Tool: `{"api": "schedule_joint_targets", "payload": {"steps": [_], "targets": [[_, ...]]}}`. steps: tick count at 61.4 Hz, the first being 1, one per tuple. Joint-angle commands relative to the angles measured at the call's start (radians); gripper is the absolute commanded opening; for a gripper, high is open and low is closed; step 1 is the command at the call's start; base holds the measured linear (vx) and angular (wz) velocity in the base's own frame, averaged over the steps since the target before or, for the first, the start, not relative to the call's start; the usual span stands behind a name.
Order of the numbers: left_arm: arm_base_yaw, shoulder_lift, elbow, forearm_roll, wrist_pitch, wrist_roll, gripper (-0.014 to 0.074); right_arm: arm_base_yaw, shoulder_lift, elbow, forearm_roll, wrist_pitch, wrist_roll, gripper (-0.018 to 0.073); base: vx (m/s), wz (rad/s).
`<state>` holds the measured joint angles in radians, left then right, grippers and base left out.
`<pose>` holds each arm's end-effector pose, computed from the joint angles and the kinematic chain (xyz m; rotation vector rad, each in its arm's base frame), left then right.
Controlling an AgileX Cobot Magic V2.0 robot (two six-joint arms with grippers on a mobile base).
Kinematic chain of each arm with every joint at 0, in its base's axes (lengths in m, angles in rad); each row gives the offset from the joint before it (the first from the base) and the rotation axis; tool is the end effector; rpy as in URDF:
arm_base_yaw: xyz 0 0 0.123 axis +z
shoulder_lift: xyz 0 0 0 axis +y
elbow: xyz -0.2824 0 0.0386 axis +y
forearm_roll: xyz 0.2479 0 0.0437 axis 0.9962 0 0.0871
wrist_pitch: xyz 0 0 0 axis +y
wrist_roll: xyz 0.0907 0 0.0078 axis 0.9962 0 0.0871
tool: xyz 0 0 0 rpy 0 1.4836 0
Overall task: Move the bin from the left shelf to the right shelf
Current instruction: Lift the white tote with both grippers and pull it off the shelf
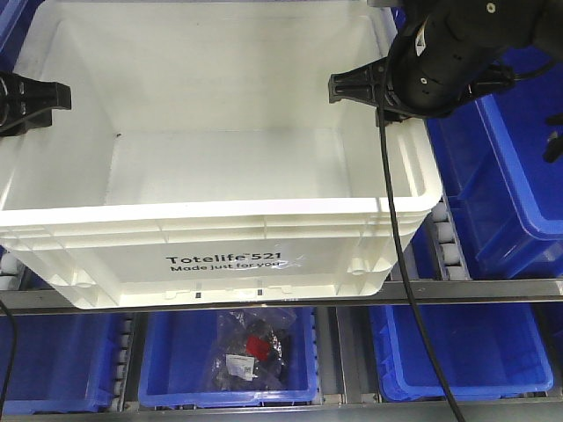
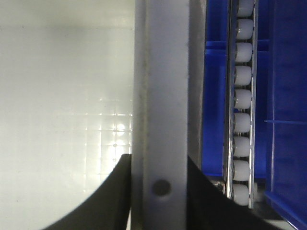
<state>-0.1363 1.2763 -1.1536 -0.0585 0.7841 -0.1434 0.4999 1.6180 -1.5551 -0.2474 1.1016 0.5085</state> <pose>0.2654 -0.0402 0.3510 -0.0386 2.3978 -0.2003 0.3123 0.1479 0.3535 -0.0622 2.5931 0.0316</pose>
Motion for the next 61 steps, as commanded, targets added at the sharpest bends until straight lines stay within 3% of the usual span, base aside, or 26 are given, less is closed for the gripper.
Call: {"api": "schedule_joint_targets", "payload": {"steps": [1,61], "targets": [[-0.007,-0.044,-0.043,-0.002,-0.126,0.018,0.0092,-0.005,-0.055,-0.037,-0.113,-0.029,-0.003,0.0008,0.0,0.0],[-0.007,-0.044,-0.043,-0.002,-0.126,0.018,0.0092,-0.005,-0.055,-0.037,-0.113,-0.011,-0.003,0.001,0.0,0.0]]}}
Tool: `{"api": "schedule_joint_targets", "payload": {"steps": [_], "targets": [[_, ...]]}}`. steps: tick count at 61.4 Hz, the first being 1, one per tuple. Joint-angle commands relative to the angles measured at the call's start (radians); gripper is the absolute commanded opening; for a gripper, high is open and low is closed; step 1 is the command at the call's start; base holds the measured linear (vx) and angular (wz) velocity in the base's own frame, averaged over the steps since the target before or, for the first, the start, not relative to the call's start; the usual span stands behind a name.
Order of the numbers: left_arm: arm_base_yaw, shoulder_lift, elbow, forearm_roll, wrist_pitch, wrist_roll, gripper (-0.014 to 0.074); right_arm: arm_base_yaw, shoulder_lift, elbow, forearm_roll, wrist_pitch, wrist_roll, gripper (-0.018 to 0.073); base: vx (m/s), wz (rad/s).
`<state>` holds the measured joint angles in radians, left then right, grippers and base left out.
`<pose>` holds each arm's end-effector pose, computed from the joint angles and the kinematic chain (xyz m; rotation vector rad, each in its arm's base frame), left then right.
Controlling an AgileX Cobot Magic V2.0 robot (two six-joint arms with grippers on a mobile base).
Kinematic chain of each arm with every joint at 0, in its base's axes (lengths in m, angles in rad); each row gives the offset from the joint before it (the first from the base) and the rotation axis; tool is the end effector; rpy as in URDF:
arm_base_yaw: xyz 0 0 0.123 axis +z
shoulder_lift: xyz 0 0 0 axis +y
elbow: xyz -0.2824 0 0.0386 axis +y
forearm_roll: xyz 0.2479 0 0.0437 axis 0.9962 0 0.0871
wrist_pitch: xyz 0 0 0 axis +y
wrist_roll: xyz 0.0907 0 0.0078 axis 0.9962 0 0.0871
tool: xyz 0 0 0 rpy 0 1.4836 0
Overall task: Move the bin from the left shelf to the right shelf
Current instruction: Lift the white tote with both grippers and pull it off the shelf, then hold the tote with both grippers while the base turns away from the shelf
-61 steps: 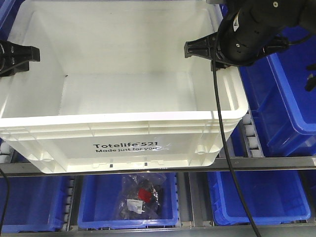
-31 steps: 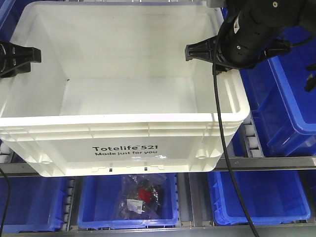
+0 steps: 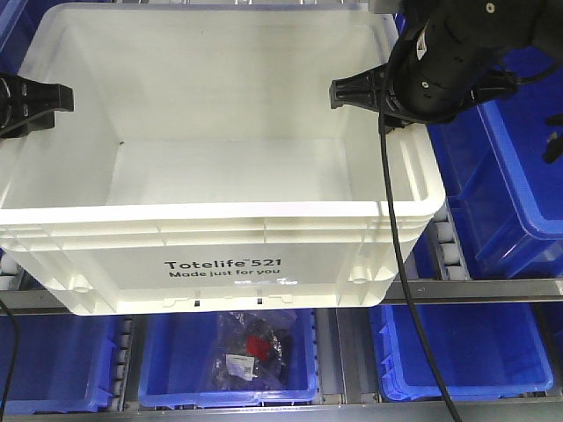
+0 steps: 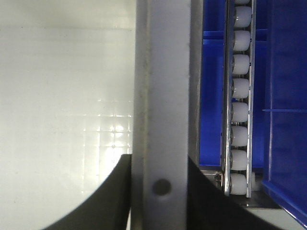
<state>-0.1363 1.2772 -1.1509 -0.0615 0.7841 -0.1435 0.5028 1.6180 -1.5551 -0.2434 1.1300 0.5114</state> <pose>0.2654 -0.0404 0.3499 -0.0405 2.4015 -0.2033 0.3099 0.1477 0.3523 -0.0568 2.6197 0.0197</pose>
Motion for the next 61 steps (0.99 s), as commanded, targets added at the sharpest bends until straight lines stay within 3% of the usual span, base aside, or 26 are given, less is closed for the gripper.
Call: {"api": "schedule_joint_targets", "payload": {"steps": [1,61], "targets": [[-0.007,-0.045,-0.045,0.001,-0.126,0.018,0.0092,-0.008,-0.055,-0.037,-0.117,-0.039,-0.006,0.001,0.0,0.0],[-0.007,-0.045,-0.045,0.001,-0.127,0.018,0.0092,-0.008,-0.055,-0.037,-0.117,-0.039,-0.006,0.001,-0.07,-0.05]]}}
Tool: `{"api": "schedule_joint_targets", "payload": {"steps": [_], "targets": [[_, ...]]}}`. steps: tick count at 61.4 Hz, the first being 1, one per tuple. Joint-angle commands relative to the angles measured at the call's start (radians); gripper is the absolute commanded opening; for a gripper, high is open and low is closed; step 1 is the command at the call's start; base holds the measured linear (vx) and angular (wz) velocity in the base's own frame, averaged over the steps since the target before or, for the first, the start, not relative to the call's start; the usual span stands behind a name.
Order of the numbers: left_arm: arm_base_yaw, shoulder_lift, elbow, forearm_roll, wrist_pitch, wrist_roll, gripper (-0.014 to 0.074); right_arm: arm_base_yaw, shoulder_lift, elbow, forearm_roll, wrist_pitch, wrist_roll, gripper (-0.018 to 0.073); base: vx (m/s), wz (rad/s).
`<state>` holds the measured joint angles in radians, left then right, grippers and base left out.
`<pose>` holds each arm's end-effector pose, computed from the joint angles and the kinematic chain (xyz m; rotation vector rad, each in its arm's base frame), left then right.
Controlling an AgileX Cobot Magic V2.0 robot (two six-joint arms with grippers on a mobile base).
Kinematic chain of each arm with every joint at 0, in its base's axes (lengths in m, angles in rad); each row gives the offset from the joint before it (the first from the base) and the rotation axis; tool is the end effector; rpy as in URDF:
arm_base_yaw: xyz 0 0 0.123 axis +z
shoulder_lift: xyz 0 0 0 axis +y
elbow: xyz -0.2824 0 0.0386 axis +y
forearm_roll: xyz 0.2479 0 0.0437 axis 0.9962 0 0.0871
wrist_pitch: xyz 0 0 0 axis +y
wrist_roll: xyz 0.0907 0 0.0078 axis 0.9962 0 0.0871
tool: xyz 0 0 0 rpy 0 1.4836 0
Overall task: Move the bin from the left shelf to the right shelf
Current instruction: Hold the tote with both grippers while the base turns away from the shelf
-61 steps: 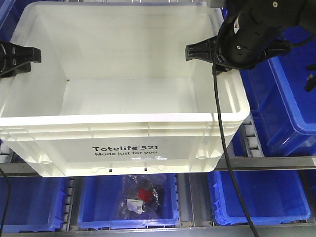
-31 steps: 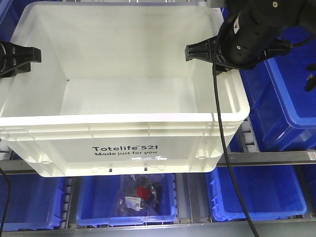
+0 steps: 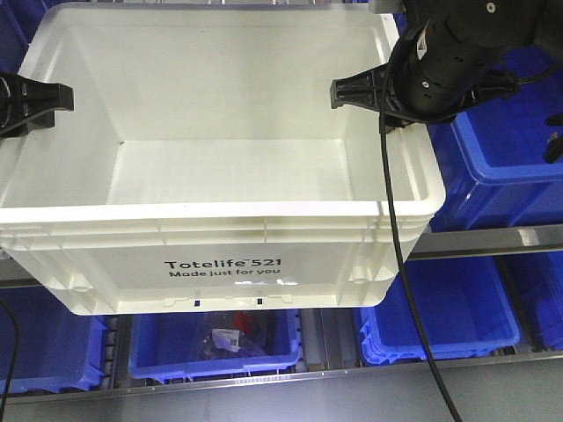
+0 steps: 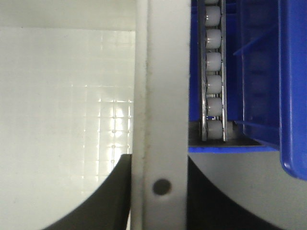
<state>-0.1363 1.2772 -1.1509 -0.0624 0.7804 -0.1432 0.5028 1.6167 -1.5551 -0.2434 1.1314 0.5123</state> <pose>0.2657 -0.0405 0.3501 -0.0407 2.3978 -0.2046 0.3095 0.1475 0.3527 -0.0552 2.6198 0.0199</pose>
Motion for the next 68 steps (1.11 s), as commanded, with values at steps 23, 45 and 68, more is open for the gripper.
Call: {"api": "schedule_joint_targets", "payload": {"steps": [23,45,68], "targets": [[-0.007,-0.045,-0.045,0.001,-0.123,0.017,0.0092,-0.008,-0.054,-0.037,-0.117,-0.041,-0.007,0.001,-0.12,-0.05],[-0.007,-0.045,-0.045,0.001,-0.123,0.017,0.0092,-0.008,-0.054,-0.037,-0.117,-0.041,-0.007,0.001,-0.09,0.02],[-0.007,-0.045,-0.045,0.001,-0.123,0.017,0.0092,-0.008,-0.054,-0.037,-0.117,-0.041,-0.007,0.001,-0.1,-0.07]]}}
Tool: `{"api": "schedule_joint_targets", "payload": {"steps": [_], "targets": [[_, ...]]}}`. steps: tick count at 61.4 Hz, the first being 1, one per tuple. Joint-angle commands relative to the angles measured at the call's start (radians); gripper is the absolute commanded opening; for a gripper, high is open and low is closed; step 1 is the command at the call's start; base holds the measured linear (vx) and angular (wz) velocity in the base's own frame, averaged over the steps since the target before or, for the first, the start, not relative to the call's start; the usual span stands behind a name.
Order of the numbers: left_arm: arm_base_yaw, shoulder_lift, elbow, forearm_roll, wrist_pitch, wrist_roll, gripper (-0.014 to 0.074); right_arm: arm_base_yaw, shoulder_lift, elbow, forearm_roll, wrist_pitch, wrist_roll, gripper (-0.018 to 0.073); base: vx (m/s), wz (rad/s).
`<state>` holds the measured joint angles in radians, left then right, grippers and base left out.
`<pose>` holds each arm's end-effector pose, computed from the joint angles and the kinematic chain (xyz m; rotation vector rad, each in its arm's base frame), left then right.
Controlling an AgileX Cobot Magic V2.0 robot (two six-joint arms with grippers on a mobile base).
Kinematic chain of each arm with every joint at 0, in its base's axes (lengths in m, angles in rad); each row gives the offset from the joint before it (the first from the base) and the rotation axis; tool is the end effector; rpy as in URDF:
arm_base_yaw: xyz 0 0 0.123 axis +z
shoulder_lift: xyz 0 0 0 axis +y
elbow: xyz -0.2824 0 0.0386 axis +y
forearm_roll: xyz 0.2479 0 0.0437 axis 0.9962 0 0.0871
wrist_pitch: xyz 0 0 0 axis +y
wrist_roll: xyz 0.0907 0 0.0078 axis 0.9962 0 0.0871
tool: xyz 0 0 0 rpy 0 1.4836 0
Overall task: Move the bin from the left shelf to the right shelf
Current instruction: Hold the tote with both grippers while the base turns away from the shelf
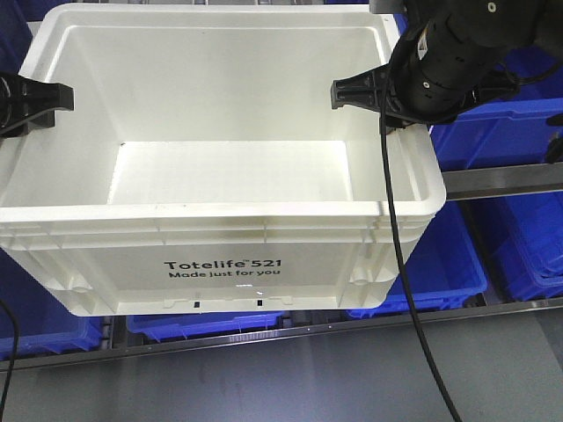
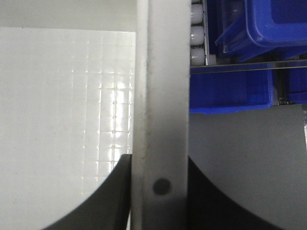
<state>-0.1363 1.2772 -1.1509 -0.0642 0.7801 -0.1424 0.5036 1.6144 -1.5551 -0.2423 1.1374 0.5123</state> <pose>0.2657 -0.0406 0.3501 -0.0407 2.3976 -0.2064 0.3085 0.1473 0.3532 -0.0546 2.6235 0.0189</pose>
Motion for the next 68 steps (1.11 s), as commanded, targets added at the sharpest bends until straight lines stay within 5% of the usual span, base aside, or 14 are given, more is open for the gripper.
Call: {"api": "schedule_joint_targets", "payload": {"steps": [1,68], "targets": [[-0.007,-0.045,-0.045,0.003,-0.123,0.017,0.0092,-0.009,-0.051,-0.037,-0.118,-0.047,-0.007,0.001,-0.1,-0.11],[-0.007,-0.045,-0.045,0.003,-0.123,0.017,0.0092,-0.009,-0.051,-0.037,-0.118,-0.047,-0.007,0.001,-0.05,-0.16]]}}
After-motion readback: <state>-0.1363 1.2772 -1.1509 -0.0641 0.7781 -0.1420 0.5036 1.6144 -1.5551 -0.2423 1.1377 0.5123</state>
